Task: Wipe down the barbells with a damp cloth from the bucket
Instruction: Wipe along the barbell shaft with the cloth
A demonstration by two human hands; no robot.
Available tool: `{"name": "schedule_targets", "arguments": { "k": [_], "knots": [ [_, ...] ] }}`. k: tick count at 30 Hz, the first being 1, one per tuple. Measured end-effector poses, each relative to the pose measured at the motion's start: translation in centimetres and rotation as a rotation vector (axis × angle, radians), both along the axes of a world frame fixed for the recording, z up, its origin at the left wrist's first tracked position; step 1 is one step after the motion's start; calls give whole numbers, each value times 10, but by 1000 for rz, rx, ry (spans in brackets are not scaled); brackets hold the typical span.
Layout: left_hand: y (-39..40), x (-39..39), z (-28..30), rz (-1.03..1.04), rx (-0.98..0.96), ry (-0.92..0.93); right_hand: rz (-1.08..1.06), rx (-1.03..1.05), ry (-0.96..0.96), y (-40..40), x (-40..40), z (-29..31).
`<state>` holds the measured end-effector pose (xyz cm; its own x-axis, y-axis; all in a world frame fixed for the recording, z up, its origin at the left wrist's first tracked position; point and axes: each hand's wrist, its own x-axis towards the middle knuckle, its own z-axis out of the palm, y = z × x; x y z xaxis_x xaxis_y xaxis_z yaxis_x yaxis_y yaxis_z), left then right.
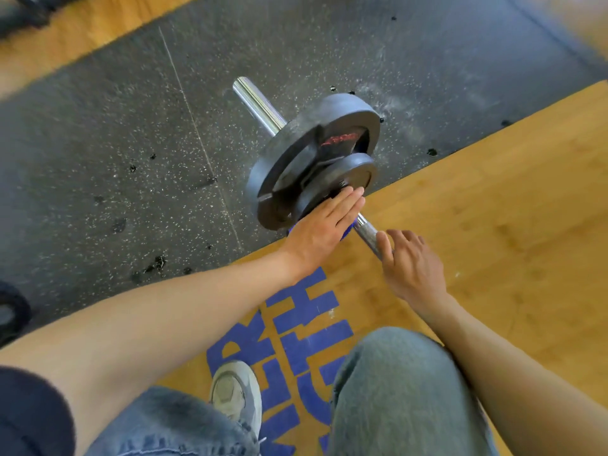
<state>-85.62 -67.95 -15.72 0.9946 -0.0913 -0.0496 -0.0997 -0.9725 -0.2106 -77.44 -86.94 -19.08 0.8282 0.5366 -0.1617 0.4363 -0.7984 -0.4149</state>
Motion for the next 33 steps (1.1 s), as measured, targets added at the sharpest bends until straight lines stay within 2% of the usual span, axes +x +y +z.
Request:
{"name": "schedule_targets", "arguments": {
  "k": [7,13,16,18,20,23,26,30,33],
  "knots": [
    [-28,62,21,96,-57,111,10,-77,-37,-7,29,-2],
    [-7,32,-2,-12,-161,-82,96,-251,-188,-17,55,-3],
    [-10,37,0,21,-243,-78,12,-289,-291,-11,56,8],
    [-19,50,10,74,-312,-9,-63,-316,-275,-4,54,17],
    [-21,71,12,106,-354,30,-160,-253,-204,7,54,17],
    [-20,104,12,56,-272,50,-258,-180,-112,24,62,12],
    [-20,107,-5,31,-163,41,-334,-245,-173,31,67,11],
    [-17,82,-20,103,-307,28,-404,-307,-186,30,76,13],
    [-14,106,-10,54,-404,88,-489,-399,-150,35,81,13]
  ]
}}
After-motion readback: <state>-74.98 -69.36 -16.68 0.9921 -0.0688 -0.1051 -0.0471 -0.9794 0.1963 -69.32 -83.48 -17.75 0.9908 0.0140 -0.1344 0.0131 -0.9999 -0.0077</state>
